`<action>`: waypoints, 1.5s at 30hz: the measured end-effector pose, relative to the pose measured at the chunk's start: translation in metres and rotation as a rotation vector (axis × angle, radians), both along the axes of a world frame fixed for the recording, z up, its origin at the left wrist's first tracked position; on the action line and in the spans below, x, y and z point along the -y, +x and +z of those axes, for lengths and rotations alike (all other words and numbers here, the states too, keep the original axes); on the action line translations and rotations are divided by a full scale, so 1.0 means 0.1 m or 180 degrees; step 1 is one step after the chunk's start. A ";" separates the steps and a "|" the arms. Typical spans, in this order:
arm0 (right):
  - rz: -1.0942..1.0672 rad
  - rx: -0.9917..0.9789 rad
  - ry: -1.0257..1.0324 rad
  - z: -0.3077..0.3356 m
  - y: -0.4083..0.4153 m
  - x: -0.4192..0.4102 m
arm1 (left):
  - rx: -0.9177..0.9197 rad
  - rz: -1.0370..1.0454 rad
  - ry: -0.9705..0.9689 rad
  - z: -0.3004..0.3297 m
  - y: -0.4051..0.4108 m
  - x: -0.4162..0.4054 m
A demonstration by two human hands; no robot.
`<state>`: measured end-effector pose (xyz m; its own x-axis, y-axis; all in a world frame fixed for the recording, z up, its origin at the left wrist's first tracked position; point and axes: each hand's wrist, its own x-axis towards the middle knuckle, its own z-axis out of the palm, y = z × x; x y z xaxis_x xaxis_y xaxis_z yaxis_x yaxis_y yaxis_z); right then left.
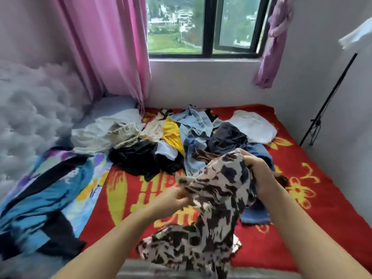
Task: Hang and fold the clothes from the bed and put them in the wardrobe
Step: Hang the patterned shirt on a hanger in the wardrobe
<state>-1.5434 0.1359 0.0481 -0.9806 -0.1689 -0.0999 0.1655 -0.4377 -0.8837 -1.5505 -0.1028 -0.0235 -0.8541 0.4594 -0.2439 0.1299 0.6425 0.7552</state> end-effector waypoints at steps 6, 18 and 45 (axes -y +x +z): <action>0.0373 -0.0342 0.0209 0.64 0.15 0.62 | -0.0886 0.0068 0.0174 0.43 0.11 0.23; 0.0476 -0.0788 -0.0207 1.04 -0.08 0.91 | 0.0583 0.0437 0.1396 0.37 0.46 0.65; 0.2564 0.0150 0.0106 0.43 0.53 2.82 | -0.1782 0.4622 0.0843 1.19 2.03 1.45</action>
